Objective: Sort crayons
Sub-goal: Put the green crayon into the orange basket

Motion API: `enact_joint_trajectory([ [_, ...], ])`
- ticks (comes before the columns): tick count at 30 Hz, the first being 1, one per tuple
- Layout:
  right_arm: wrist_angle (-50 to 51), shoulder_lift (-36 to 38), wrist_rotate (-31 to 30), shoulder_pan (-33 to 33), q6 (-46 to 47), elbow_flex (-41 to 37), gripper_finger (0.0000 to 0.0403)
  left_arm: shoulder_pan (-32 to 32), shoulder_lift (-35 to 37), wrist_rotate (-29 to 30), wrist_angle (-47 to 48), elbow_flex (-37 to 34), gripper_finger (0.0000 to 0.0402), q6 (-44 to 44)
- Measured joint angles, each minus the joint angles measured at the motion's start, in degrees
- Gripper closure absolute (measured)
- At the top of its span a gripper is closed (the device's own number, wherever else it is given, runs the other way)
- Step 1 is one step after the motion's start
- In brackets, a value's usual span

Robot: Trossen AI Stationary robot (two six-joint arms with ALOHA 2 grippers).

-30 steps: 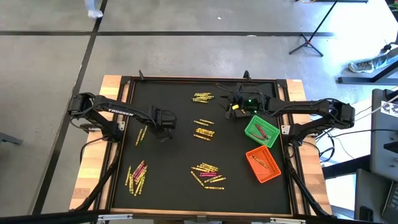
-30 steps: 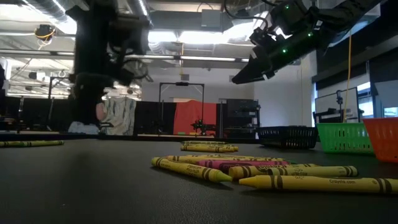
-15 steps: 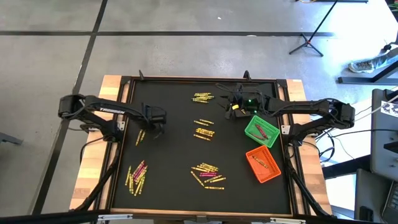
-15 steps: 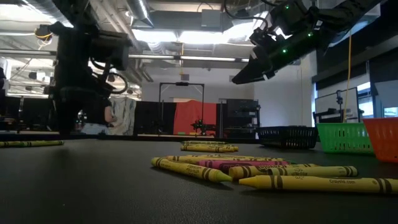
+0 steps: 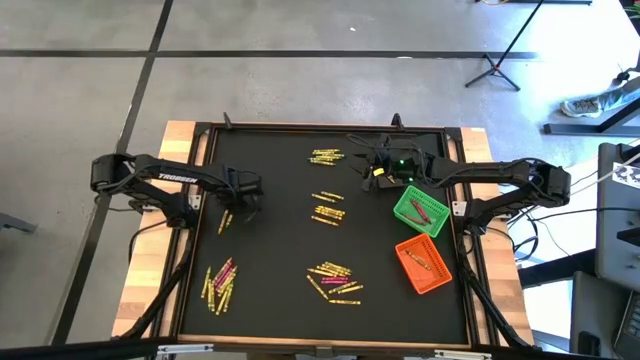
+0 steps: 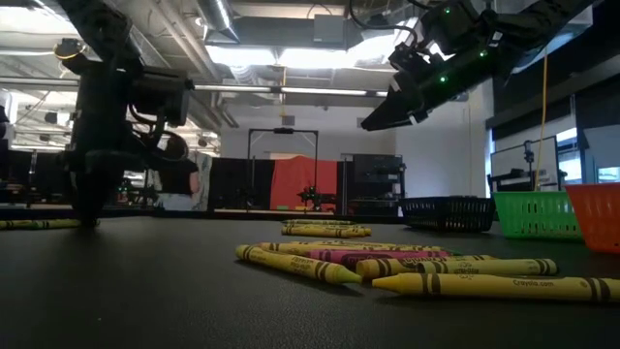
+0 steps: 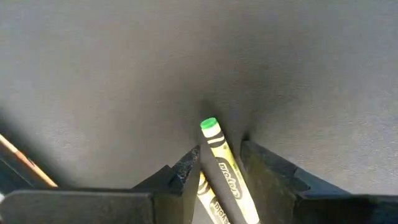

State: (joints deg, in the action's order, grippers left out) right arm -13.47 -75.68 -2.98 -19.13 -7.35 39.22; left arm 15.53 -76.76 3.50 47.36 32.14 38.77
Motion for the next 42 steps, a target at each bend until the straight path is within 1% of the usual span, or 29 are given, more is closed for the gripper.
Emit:
enact_joint_trajectory([
  [4, -0.02, 0.0, 0.0, 0.02, 0.0, 0.0, 0.0221, -0.09, -0.06, -0.87, -0.89, -0.07, 0.0297, -0.55],
  [12, -0.04, 0.0, 0.0, 0.02, -0.02, 0.0, 0.0221, -0.22, -0.12, -1.63, -2.12, -0.11, 0.0364, -1.85],
  [16, -0.04, 0.0, 0.0, 0.02, -0.02, 0.0, 0.0221, -0.22, -0.1, -1.48, -2.11, -0.04, 0.0385, -1.89],
  [22, -0.01, 0.0, 0.0, 0.02, -0.02, 0.0, 0.0221, -0.71, -0.07, -1.3, -2.52, 1.22, 0.0387, -2.83],
  [31, -0.48, -1.73, 1.9, 0.01, 1.3, 0.0, 0.022, -3.81, -0.04, -3.5, -11.7, 4.09, 0.0387, -5.44],
  [33, -0.95, -2.19, 2.94, 0.0, 1.39, 0.0, 0.0213, -4.63, -0.06, -3.49, -12.61, 4.63, 0.0387, -6.77],
  [36, -2.48, -2.61, 4.73, 0.03, 1.52, -0.02, 0.0186, -5.77, -0.04, -3.45, -16.67, 5.88, 0.0387, -9.16],
  [39, -3.51, -2.64, 9.59, 0.04, 1.55, 0.0, 0.0153, -6.86, -0.04, -3.43, -21.48, 6.22, 0.0387, -11.73],
  [42, -4.33, -2.65, 14.36, 0.04, 1.21, 0.0, 0.0131, -7.86, 0.01, -3.32, -29.34, 6.38, 0.0387, -15.5],
])
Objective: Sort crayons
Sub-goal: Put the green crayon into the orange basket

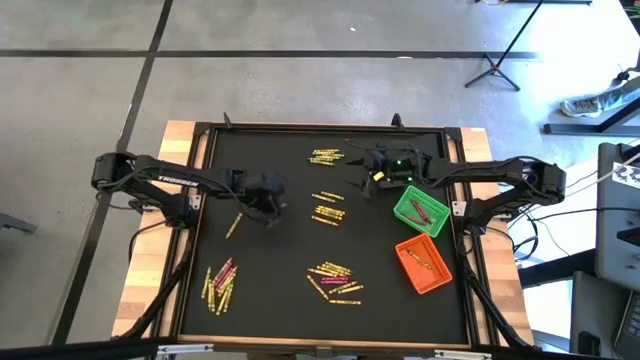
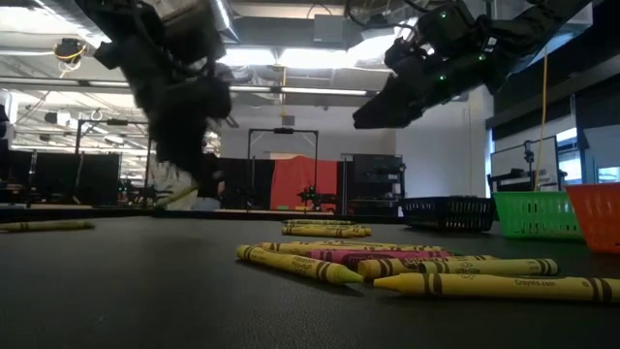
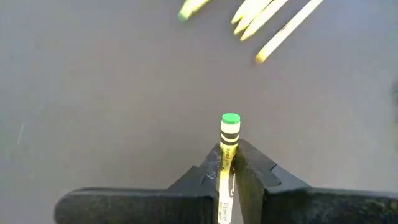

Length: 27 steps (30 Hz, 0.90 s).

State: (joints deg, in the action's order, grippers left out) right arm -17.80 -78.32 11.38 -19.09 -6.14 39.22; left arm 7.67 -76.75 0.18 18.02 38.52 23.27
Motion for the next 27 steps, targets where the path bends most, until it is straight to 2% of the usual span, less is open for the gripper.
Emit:
enact_joint_trajectory([
  [6, -3.99, -1.07, 8.78, 0.21, -0.2, -0.01, 0.0126, -1.4, 0.0, 0.32, -17.6, 0.02, 0.0386, -11.1],
  [8, -6.67, -2.31, 9.88, 1.01, -0.31, 0.0, 0.013, -1.73, 0.0, 0.33, -23.54, 0.02, 0.0386, -15.23],
  [16, -19.07, -6.69, 10.23, 5.8, -3.44, 0.0, 0.0148, -2.02, -0.07, 0.24, -42.28, 0.02, 0.0386, -27.78],
  [22, -28.0, -9.95, 7.3, 8.69, -3.58, 0.0, 0.0162, -2.15, -0.24, -0.2, -49.49, 0.02, 0.0386, -30.61],
  [27, -32.13, -13.31, 5.68, 10.33, -3.6, 1.93, 0.0182, -2.22, -0.84, -3.67, -54.02, 0.05, 0.0386, -31.24],
])
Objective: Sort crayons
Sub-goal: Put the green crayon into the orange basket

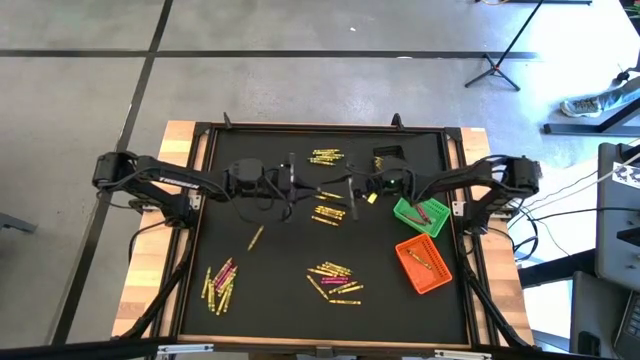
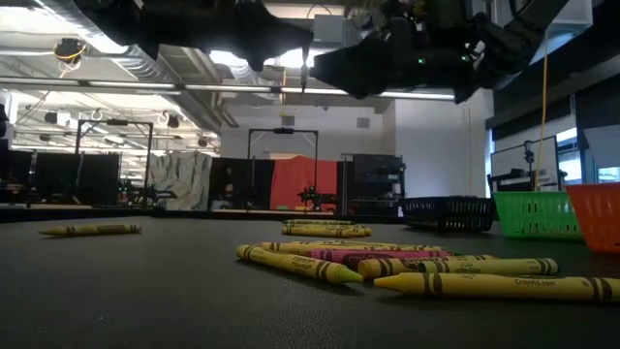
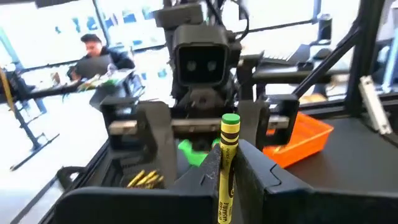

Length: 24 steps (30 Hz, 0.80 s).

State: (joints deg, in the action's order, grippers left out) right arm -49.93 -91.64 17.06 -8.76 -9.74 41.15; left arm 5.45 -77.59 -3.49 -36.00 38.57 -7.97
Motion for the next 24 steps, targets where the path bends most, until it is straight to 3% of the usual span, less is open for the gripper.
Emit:
enact_joint_trajectory([
  [8, 0.85, -3.89, -1.64, 2.44, -1.05, 4.18, 0.0237, -0.02, -1.97, -0.54, -2.08, 0.02, 0.0386, -0.25],
  [17, 1.38, -3.89, -2.64, 2.37, -2.77, 4.23, 0.0382, 0.0, -1.96, -0.3, -1.96, 0.02, 0.0386, -0.35],
  [24, 4.94, -2.72, -3.15, 2.37, -3.11, 4.24, 0.0368, -0.02, -1.96, -0.08, -0.88, 0.02, 0.0359, -0.02],
])
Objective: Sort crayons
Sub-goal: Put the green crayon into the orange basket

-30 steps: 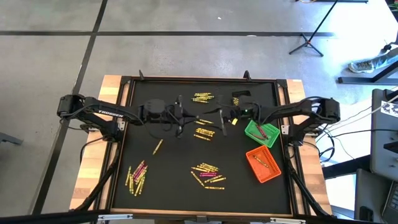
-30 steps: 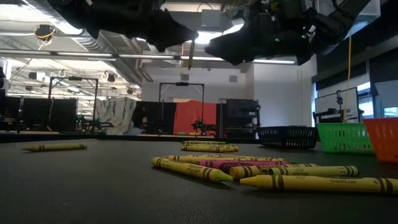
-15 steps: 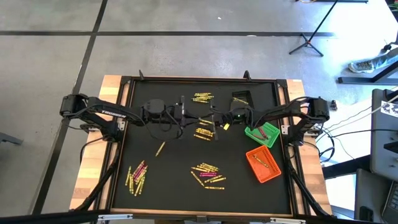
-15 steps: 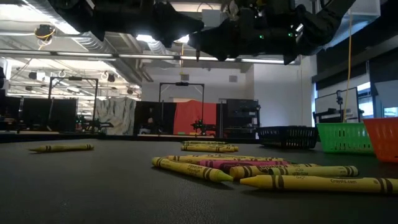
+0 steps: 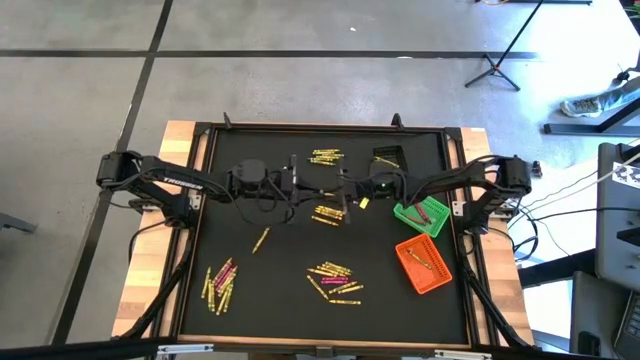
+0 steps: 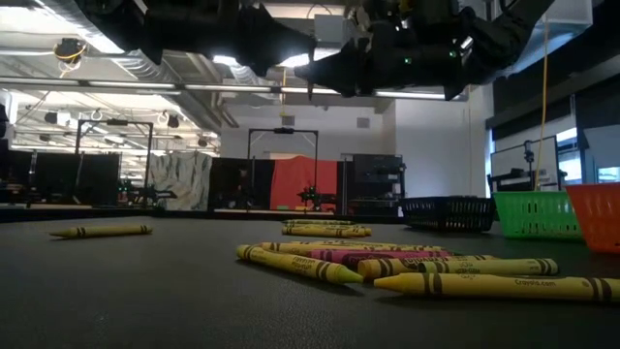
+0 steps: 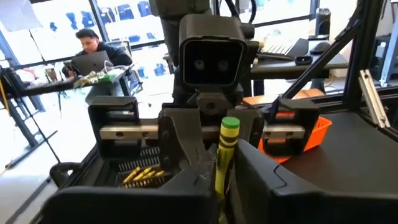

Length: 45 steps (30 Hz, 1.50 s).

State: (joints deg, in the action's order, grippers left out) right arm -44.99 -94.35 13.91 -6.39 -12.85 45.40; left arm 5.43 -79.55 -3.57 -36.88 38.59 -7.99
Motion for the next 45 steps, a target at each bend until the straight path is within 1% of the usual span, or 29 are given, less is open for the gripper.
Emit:
enact_joint_trajectory([
  [5, 18.51, 5.59, -3.28, 0.44, -0.63, 3.54, 0.039, 0.02, 0.96, -0.36, 6.18, 0.01, 0.0312, 0.66],
  [8, 32.1, 8.8, -8.27, 1.96, -0.07, 6.08, 0.0384, 0.0, 1.62, -0.21, 11.66, 0.0, 0.0297, 1.27],
  [11, 45.38, 11.81, -13.91, 4.62, 2.53, 8.73, 0.0371, 0.0, 1.6, 1.34, 15.79, 0.0, 0.0294, 0.4],
  [13, 53.34, 13.28, -16.46, 6.62, 5.1, 10.34, 0.0373, 0.02, 1.6, 2.79, 16.62, -0.02, 0.0295, 0.13],
  [17, 67.26, 15.77, -18.96, 10.67, 12.74, 12.83, 0.0389, 0.02, 1.62, 4.3, 17.13, -0.02, 0.0296, 0.35],
  [21, 78.13, 18.24, -20.01, 14.61, 22.77, 13.76, 0.0384, 0.0, 1.62, 4.33, 17.46, -0.01, 0.0296, 0.4],
  [24, 84.7, 19.83, -18.69, 17.45, 30.48, 13.76, 0.0374, 0.0, 1.62, 4.33, 18.09, -0.01, 0.0296, 1.69],
  [26, 89.3, 20.29, -17.21, 19.5, 34.61, 13.74, 0.038, 0.0, 1.62, 4.33, 18.64, -0.02, 0.0296, 1.9],
  [28, 92.95, 20.29, -17.09, 21.81, 38.72, 13.72, 0.039, -0.21, 1.62, 4.37, 18.55, -0.02, 0.0296, 1.9],
  [32, 98.82, 20.29, -17.36, 25.96, 45.71, 13.72, 0.0389, -1.03, 1.62, 4.44, 18.54, -0.01, 0.0296, 1.88],
  [36, 101.64, 20.29, -18.97, 29.53, 51.04, 13.69, 0.0378, -1.95, 1.62, 4.42, 18.51, -0.02, 0.0296, 1.86],
  [40, 104.01, 20.29, -20.5, 32.73, 54.52, 13.64, 0.0391, -2.51, 1.62, 4.42, 18.46, -0.02, 0.0296, 0.6],
  [42, 103.86, 20.41, -21.24, 34.04, 56.01, 12.65, 0.0391, -2.51, 1.62, 4.77, 18.46, -0.02, 0.0296, -0.06],
  [45, 103.36, 21.64, -19.53, 35.41, 60.38, 9.9, 0.0387, -2.51, 1.62, 5.87, 18.5, -0.02, 0.0296, -0.12],
])
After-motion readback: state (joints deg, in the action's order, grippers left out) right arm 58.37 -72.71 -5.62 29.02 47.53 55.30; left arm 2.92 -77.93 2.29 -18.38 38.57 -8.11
